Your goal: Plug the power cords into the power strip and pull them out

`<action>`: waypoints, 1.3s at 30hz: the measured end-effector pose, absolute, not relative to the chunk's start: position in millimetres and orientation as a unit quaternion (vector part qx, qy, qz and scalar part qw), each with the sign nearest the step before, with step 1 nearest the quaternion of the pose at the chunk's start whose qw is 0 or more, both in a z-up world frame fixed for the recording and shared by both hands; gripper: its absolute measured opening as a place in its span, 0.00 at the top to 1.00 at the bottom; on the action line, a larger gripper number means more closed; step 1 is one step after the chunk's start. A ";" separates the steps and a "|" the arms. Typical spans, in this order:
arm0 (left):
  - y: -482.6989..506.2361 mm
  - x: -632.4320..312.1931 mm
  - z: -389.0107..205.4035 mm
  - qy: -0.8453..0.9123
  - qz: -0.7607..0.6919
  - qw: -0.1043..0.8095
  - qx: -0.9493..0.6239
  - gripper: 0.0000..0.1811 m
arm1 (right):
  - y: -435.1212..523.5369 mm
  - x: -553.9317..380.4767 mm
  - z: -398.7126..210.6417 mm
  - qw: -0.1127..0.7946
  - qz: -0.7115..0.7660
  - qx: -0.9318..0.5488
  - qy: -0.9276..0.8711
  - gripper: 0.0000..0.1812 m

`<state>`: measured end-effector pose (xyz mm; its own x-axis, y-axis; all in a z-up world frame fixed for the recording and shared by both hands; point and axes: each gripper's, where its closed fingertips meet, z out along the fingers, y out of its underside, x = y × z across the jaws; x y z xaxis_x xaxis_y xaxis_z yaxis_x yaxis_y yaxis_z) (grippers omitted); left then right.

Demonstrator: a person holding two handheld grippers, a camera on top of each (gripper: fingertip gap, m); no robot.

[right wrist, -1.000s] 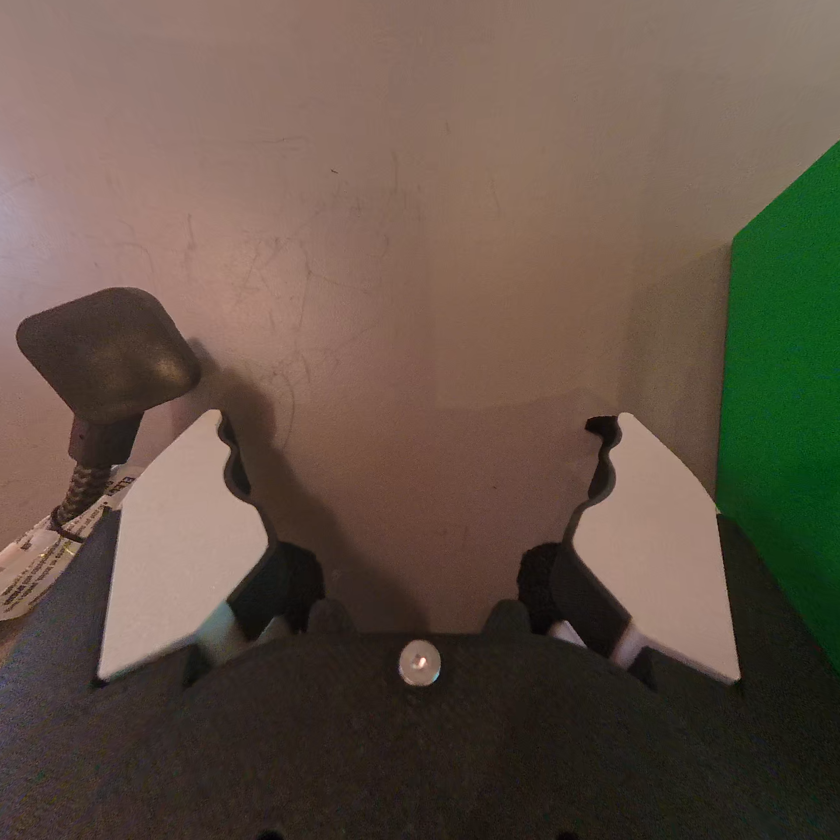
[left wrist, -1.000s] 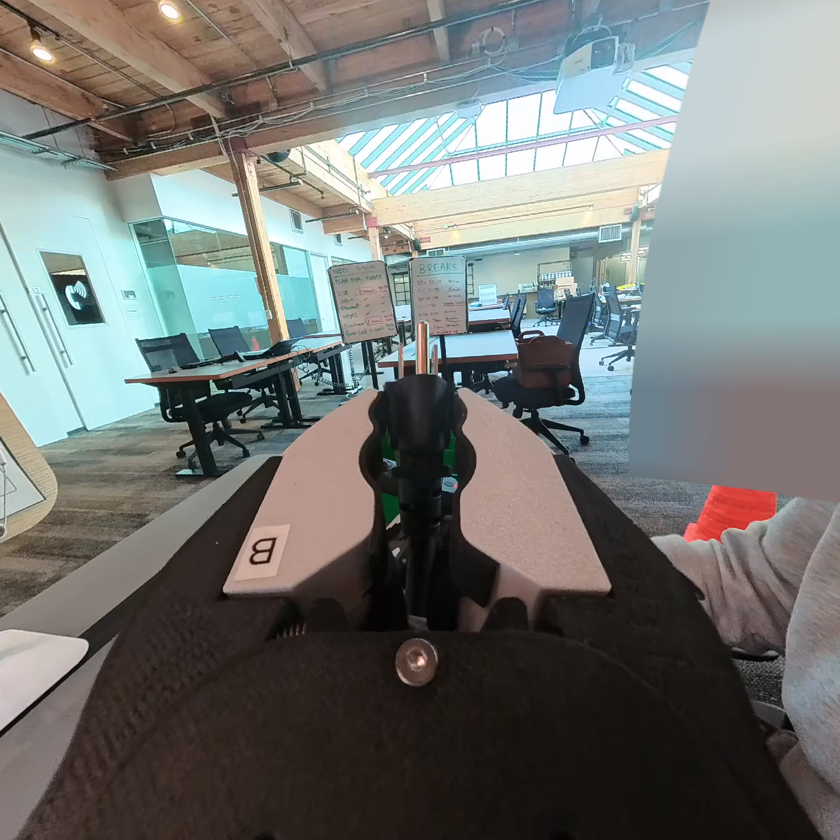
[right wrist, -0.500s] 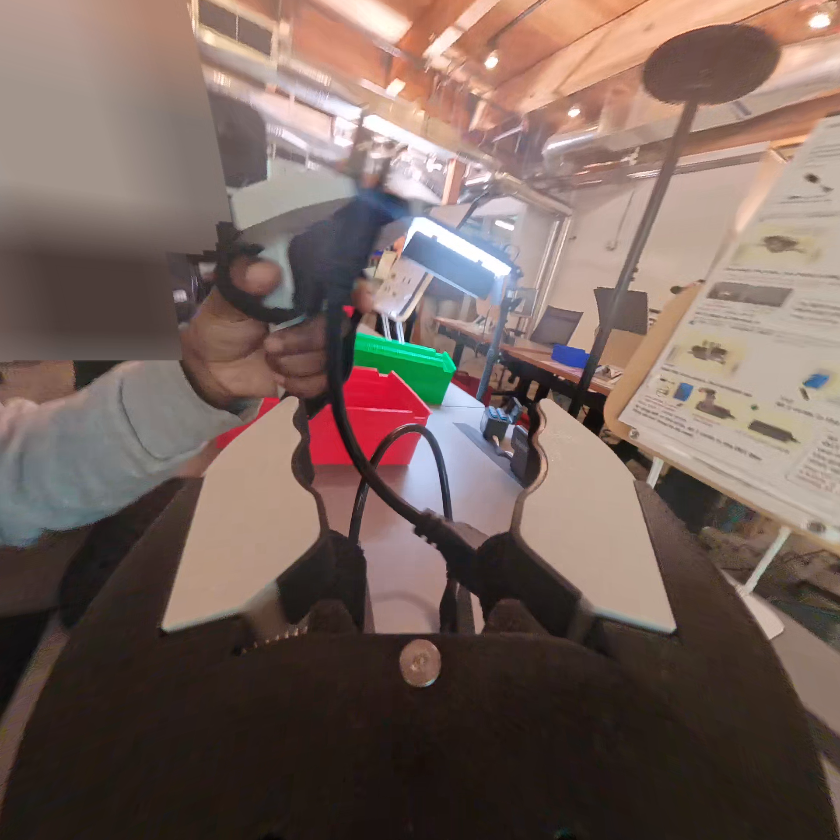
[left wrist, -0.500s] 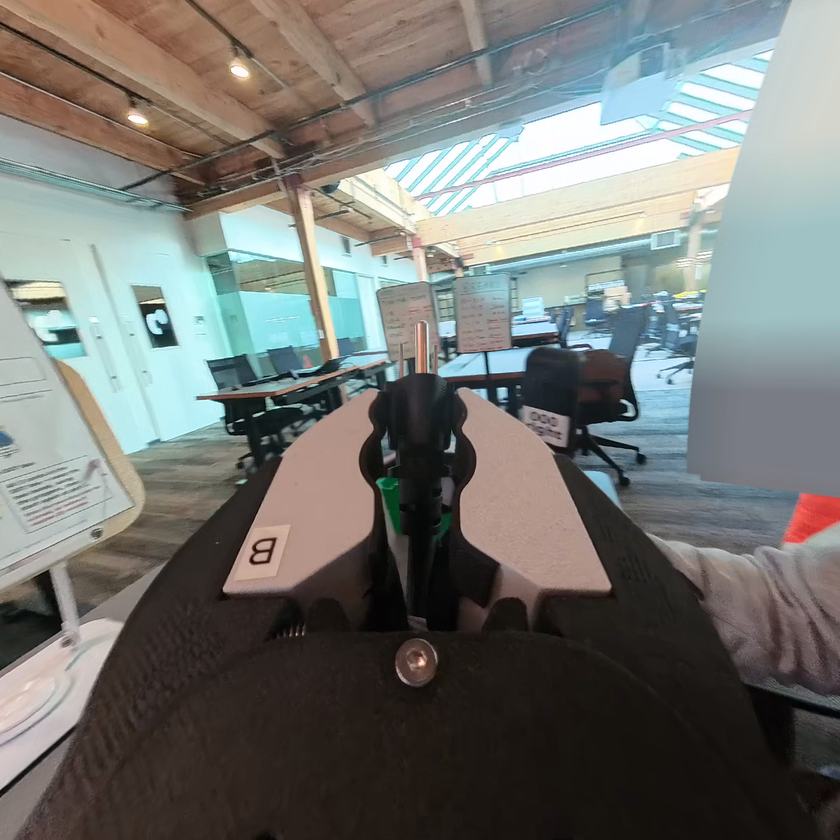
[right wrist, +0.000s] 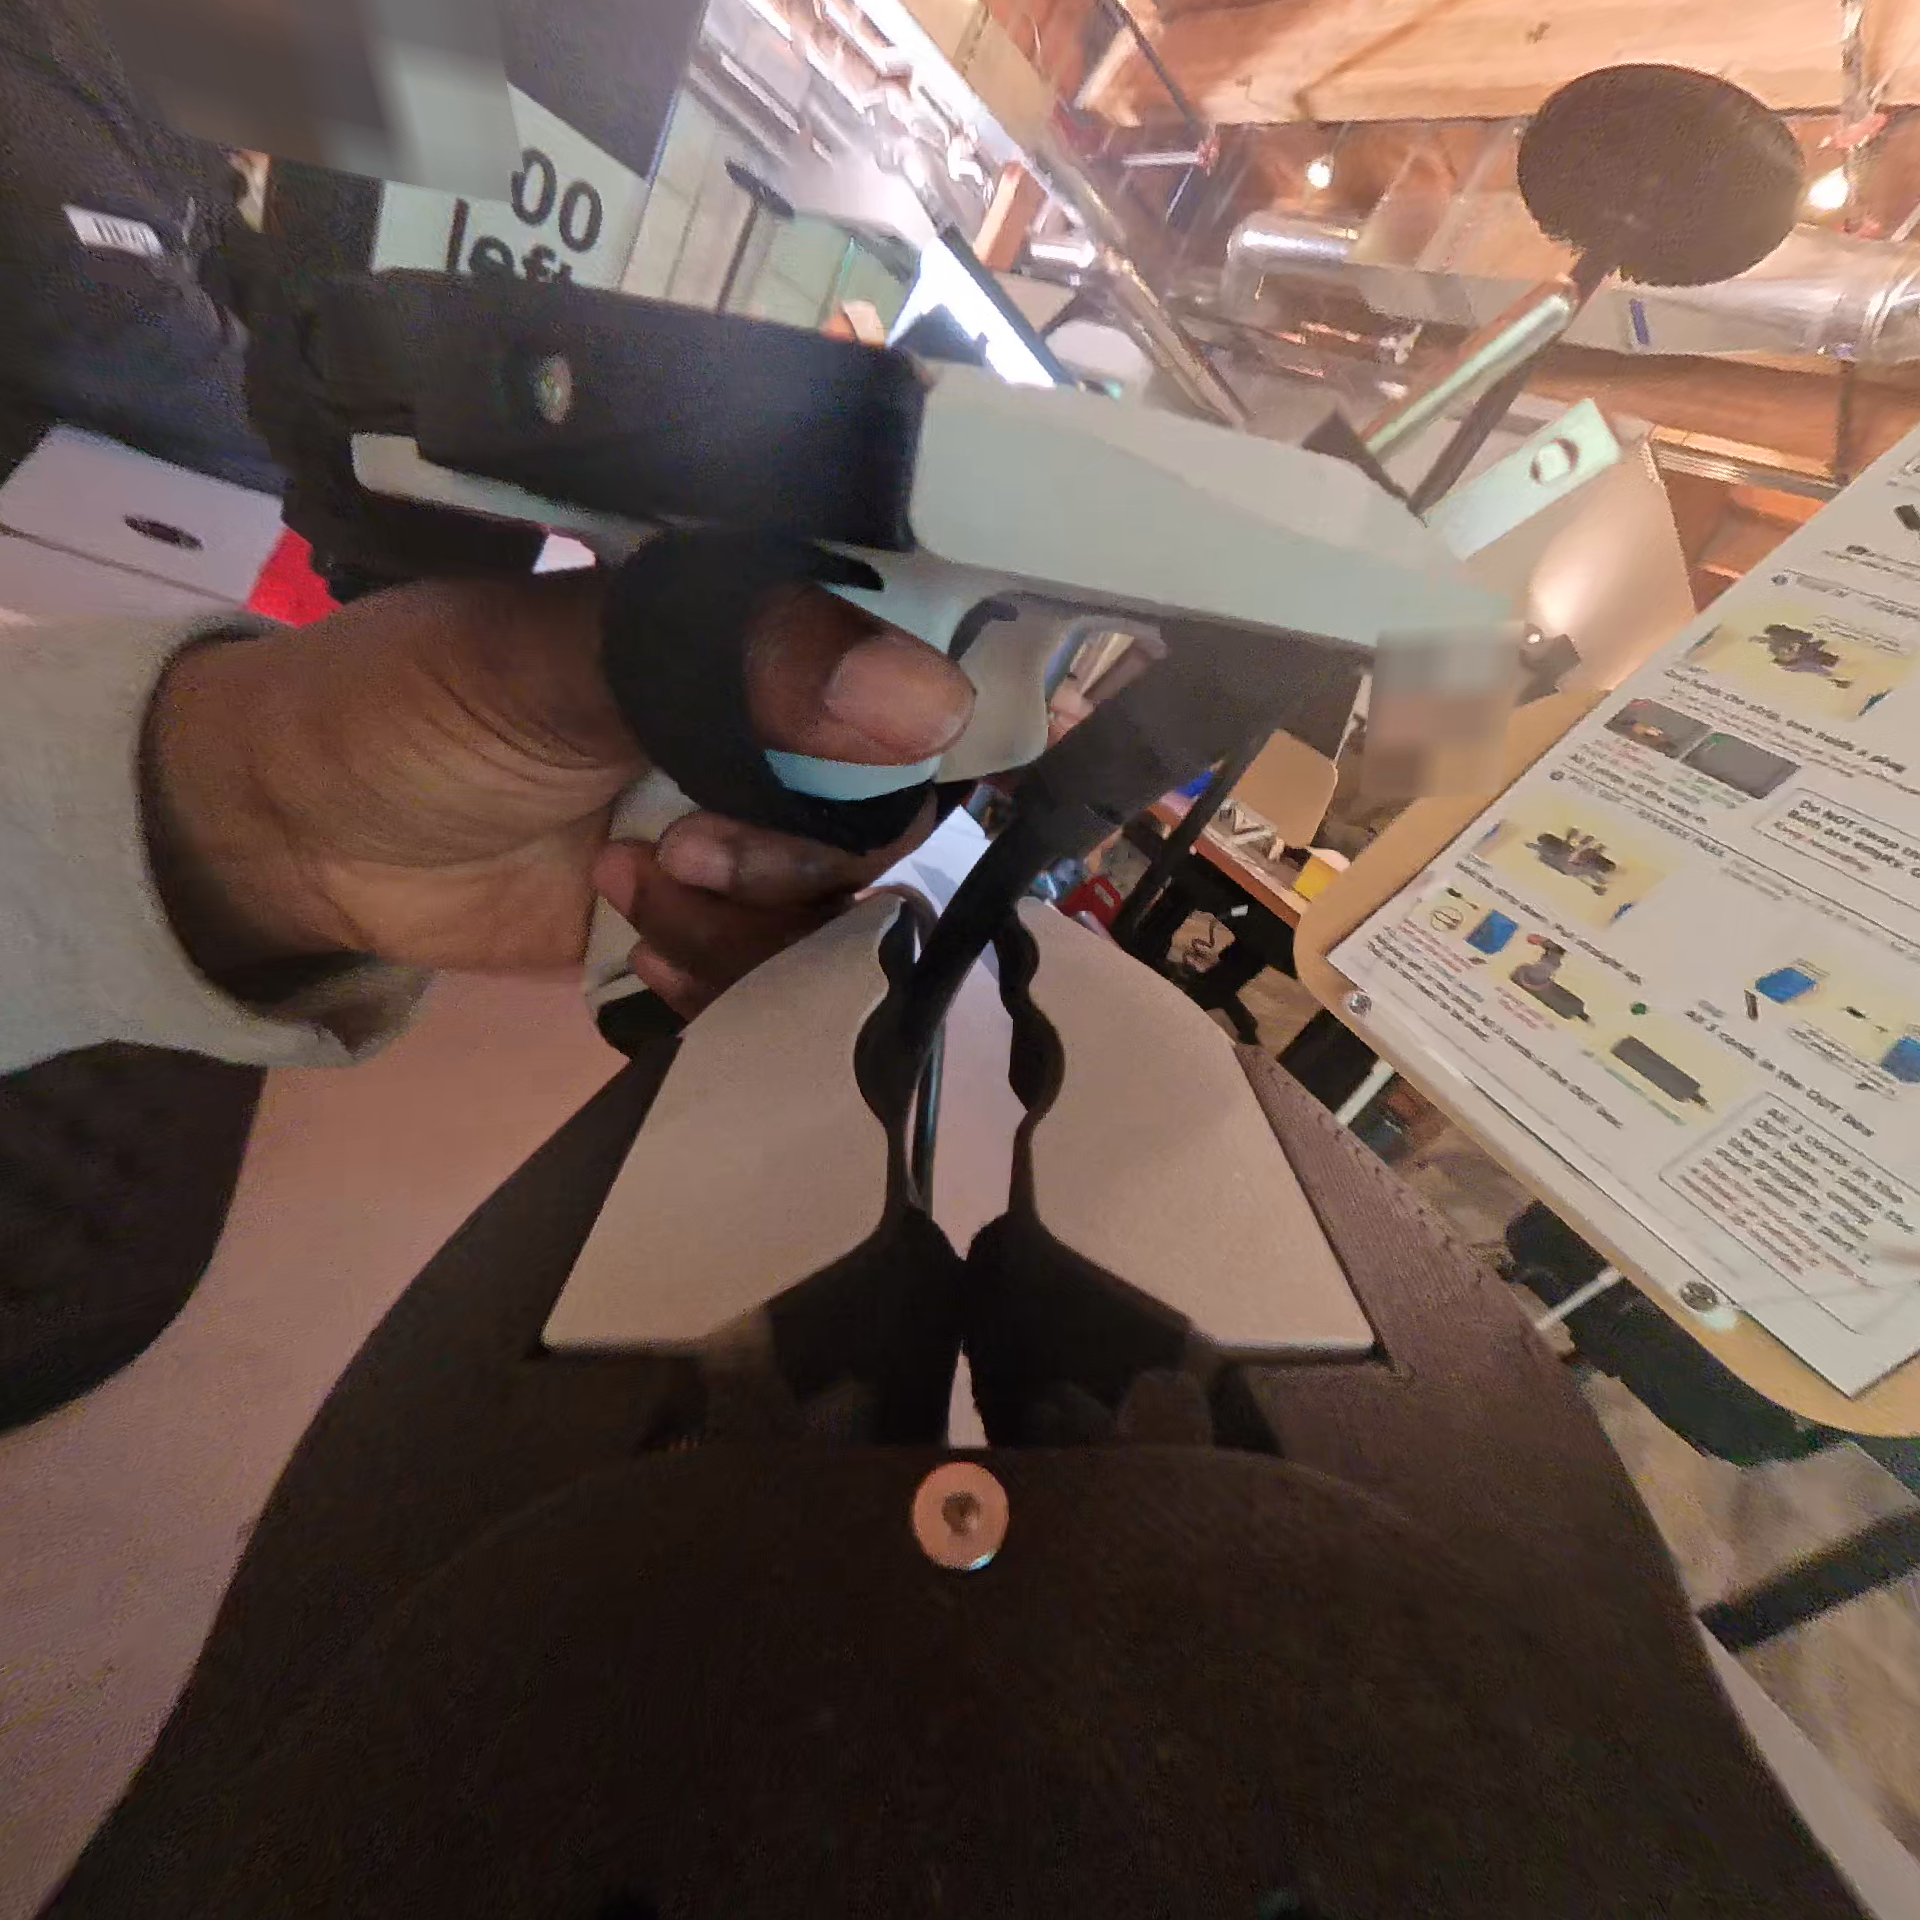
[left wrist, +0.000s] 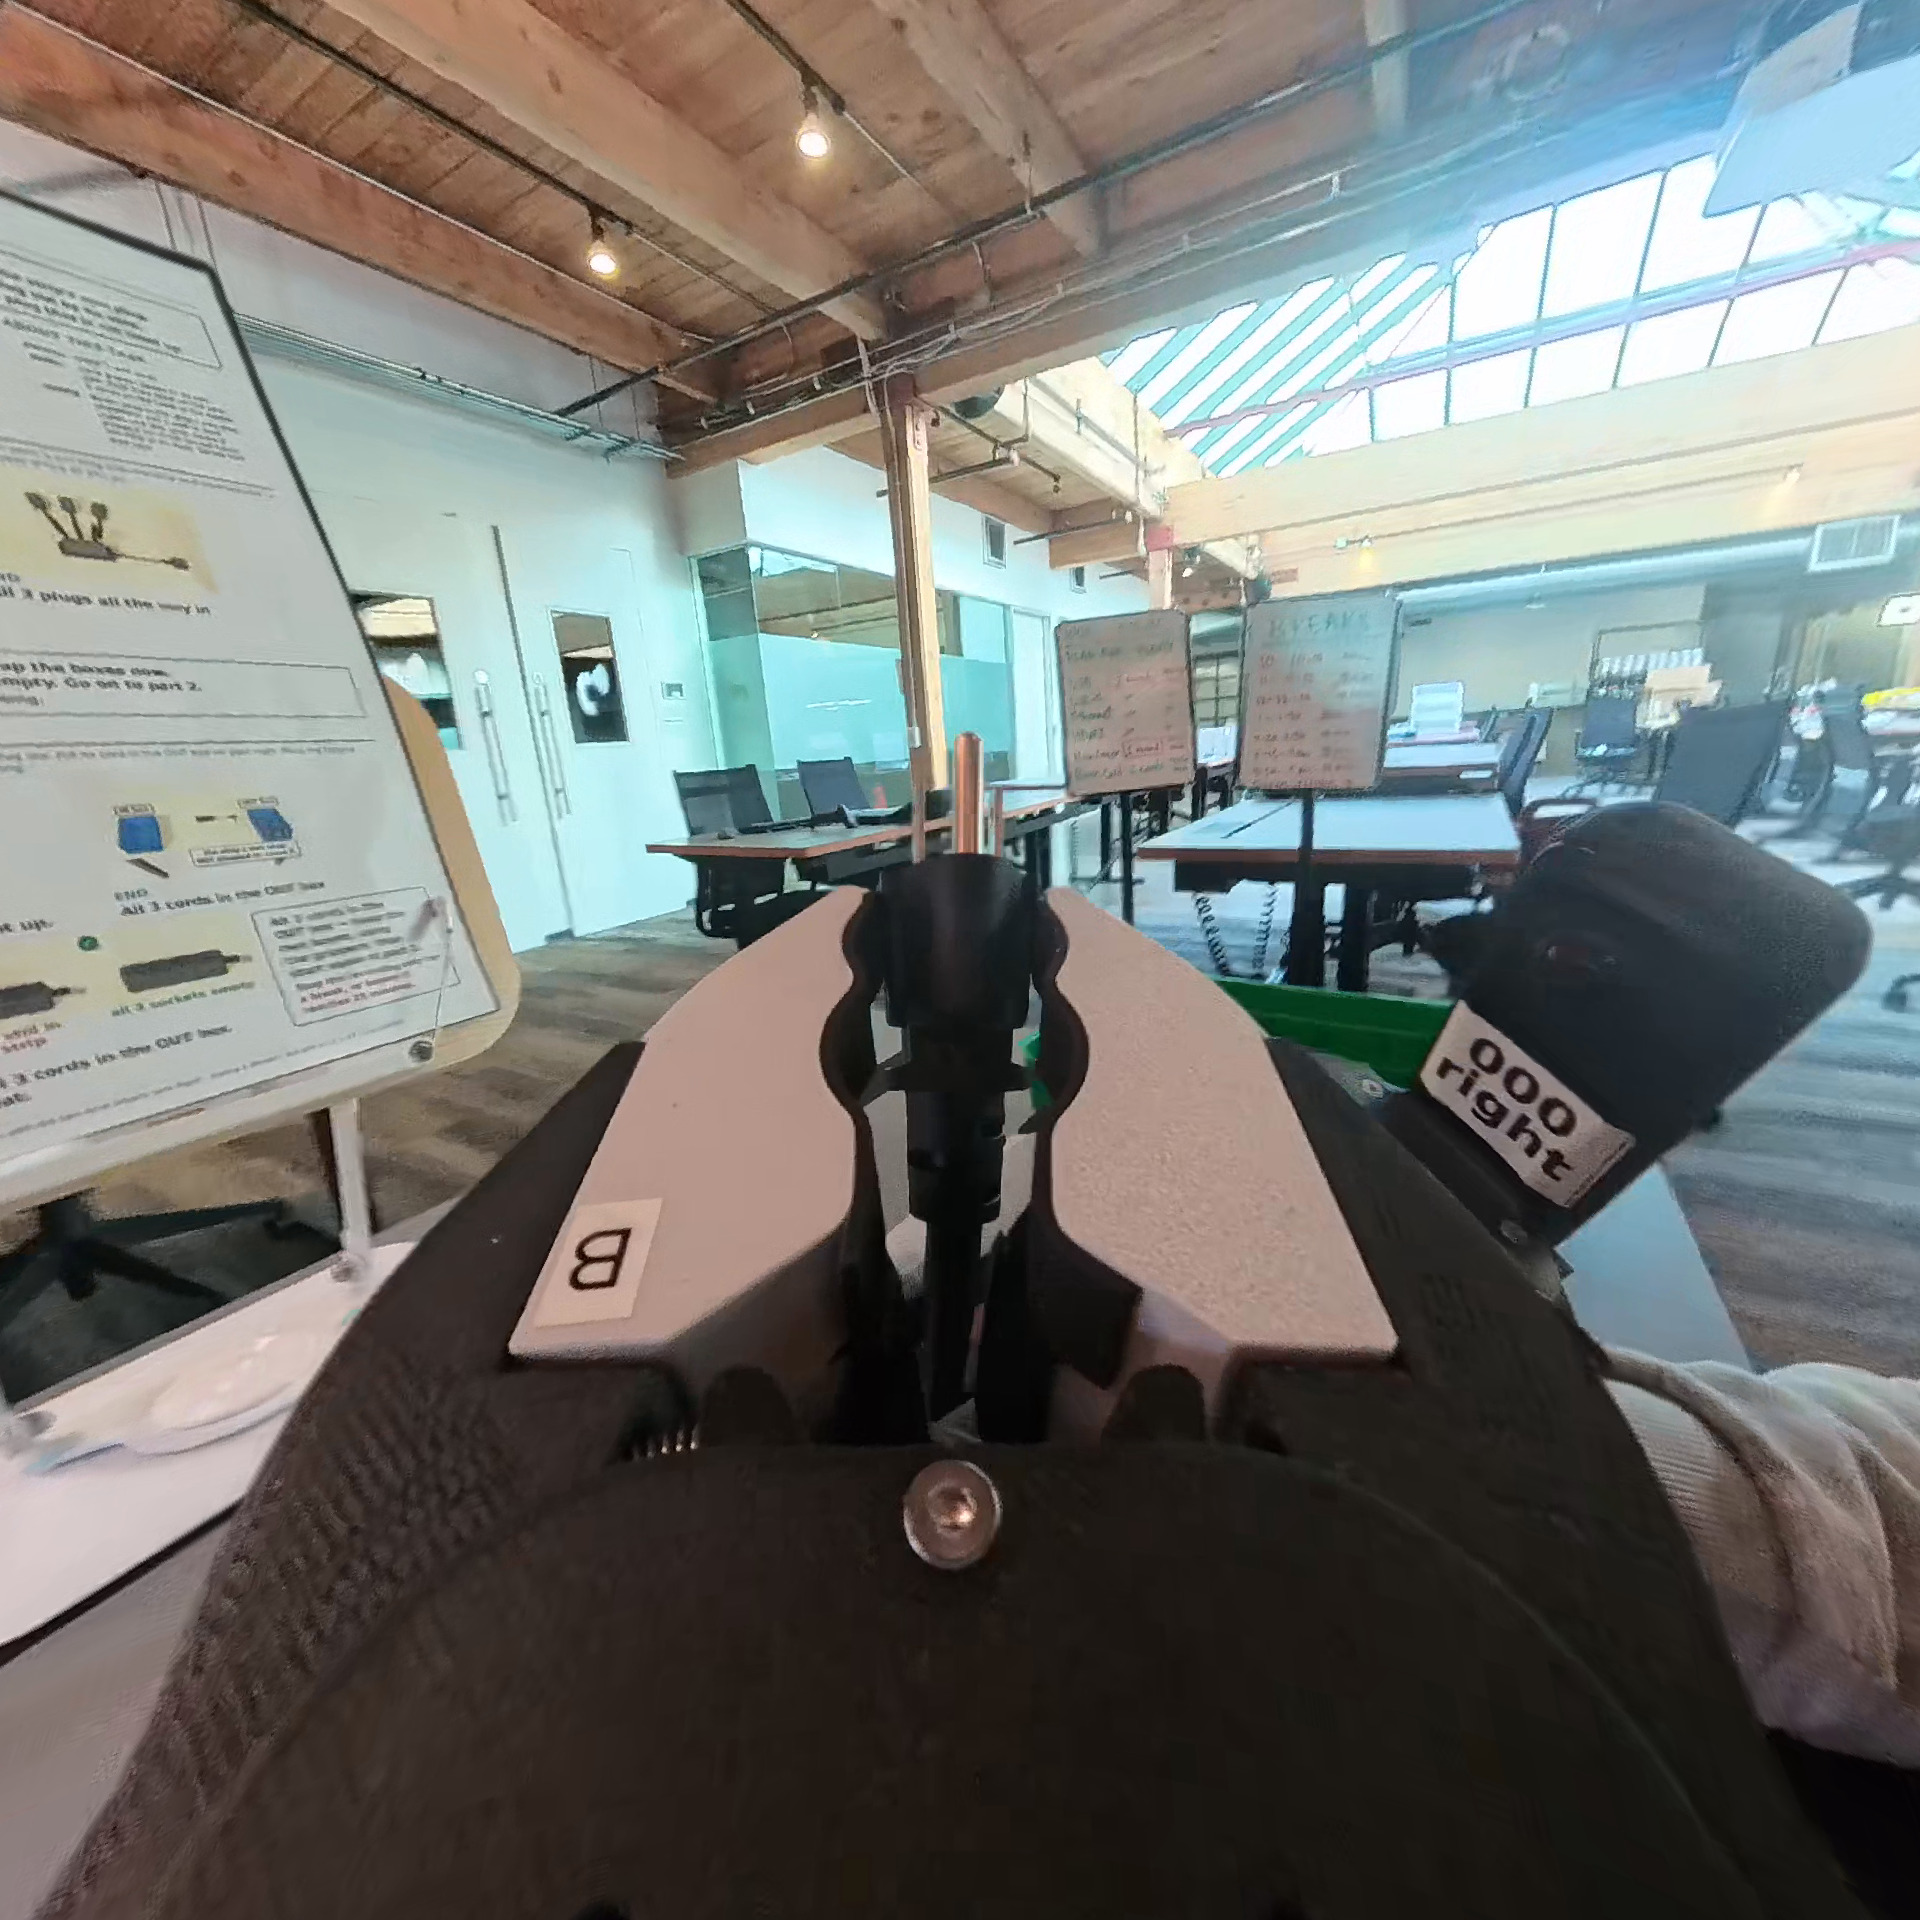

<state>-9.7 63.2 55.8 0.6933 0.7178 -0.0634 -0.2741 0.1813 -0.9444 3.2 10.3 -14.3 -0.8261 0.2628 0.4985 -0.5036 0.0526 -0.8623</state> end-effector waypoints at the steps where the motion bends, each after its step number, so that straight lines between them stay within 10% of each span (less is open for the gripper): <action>1: 62.1 -9.6 55.9 -0.203 0.324 0.753 -0.536 0.85 | 12.4 0.2 -15.9 0.281 0.677 0.087 -0.675 0.92; 17: 52.1 -14.2 30.2 -0.193 0.293 0.725 -0.592 0.73 | 61.9 -59.9 -38.9 0.523 0.439 0.134 -0.718 0.95; 24: 47.0 -0.4 -1.0 -0.123 0.341 0.542 -0.758 0.68 | 61.8 -64.0 -54.2 0.586 0.330 0.204 -0.711 0.95; 30: 36.2 -4.0 -27.3 -0.108 0.355 0.332 -0.867 0.71 | 54.9 -54.5 -54.6 0.605 0.309 0.239 -0.694 0.95; 39: 52.3 -10.8 -12.1 -0.058 0.399 0.318 -0.858 1.00 | 59.0 -54.5 -41.6 0.619 0.340 0.214 -0.675 0.95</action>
